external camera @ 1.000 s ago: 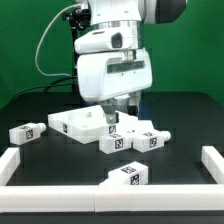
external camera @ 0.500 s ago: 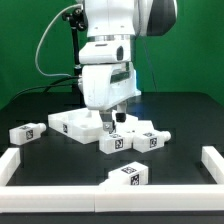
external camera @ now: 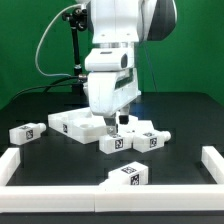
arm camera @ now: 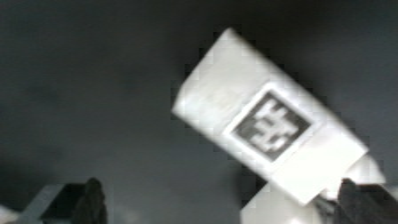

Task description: Assemble one leg

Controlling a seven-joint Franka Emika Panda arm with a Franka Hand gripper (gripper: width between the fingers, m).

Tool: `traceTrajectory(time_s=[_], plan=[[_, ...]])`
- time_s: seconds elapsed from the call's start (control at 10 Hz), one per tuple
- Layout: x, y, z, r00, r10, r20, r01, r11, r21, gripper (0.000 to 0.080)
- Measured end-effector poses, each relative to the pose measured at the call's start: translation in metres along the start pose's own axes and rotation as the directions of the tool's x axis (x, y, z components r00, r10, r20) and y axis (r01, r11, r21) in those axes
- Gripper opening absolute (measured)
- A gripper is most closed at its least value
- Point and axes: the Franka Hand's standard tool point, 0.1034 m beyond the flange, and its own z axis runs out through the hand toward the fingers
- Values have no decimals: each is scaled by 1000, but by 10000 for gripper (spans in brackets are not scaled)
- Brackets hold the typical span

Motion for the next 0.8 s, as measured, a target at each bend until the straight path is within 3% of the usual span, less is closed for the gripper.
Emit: traceTrajectory(time_s=[0.1,0.4,0.8], plan=[[-4,-5,6,1000,3,-2,-3,1000,-4,650],[-25,-13,13,1000,23,8,-23,1000,17,650],[-17,-17,33,999,36,2,-36,999,41,650]])
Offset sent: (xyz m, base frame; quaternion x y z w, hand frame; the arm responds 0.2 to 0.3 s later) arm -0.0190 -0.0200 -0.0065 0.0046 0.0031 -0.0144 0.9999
